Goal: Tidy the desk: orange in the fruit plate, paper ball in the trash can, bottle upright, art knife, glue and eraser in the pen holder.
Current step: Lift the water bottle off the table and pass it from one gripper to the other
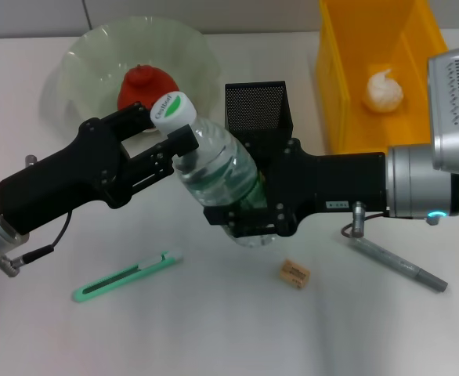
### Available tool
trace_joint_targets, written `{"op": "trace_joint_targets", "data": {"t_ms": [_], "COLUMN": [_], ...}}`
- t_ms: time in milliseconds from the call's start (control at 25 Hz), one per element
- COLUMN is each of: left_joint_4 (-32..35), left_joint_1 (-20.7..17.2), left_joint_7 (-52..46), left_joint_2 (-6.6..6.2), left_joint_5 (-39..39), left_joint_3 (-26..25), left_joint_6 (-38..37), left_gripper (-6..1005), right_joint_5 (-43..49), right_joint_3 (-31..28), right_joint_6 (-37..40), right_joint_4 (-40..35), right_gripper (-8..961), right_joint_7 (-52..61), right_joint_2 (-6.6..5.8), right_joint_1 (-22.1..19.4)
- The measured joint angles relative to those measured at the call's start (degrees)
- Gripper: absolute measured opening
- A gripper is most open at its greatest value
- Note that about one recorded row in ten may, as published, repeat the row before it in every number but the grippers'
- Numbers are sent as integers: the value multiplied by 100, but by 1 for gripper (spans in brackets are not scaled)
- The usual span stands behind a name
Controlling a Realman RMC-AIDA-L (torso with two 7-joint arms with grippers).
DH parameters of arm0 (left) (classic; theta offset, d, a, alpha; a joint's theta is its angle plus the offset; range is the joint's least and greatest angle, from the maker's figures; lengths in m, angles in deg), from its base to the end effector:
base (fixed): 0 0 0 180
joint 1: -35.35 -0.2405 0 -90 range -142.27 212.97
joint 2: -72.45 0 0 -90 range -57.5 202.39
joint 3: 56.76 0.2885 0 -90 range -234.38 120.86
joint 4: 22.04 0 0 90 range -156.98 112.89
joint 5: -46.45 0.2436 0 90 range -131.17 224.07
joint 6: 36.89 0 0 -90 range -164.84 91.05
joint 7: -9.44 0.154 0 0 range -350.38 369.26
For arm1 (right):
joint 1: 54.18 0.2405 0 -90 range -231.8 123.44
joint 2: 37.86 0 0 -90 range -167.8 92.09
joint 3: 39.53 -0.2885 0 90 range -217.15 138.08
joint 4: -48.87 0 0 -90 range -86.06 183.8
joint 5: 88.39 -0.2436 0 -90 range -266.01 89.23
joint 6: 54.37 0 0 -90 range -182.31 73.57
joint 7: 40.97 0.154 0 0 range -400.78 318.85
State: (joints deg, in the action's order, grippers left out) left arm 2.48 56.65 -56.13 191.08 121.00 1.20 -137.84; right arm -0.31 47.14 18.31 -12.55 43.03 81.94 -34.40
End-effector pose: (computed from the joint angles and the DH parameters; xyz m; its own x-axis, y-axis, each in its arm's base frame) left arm -0.2896 0.3102 -0.0331 0.4545 0.1974 0.8686 0.4267 -0.9042 -0.0178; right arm 0.1939 0.3510 -0.0839 0.8720 -0.0983 -0.4795 -0.1757 -0.9772 -0.1192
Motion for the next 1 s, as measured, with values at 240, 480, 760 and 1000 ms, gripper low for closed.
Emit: {"op": "trace_joint_targets", "data": {"t_ms": [240, 480, 760, 1000], "left_joint_4": [0, -119, -228, -228], "left_joint_1": [-4, -2, 4, 37], "left_joint_7": [0, 3, 68, 90], "left_joint_2": [5, 3, 1, 2], "left_joint_5": [-8, -67, -109, -88], "left_joint_3": [5, -4, -32, 2], "left_joint_6": [-42, -76, -87, -96], "left_gripper": [586, 585, 581, 578], "right_joint_5": [-452, -593, -620, -651], "right_joint_3": [185, 439, 491, 491], "right_joint_6": [-85, -353, -422, -429], "right_joint_4": [235, 475, 546, 635], "right_gripper": [715, 715, 714, 714], "right_joint_7": [-339, -371, -374, -376], "right_joint_2": [-4, -8, -9, -20], "right_joint_1": [94, 286, 349, 378]}}
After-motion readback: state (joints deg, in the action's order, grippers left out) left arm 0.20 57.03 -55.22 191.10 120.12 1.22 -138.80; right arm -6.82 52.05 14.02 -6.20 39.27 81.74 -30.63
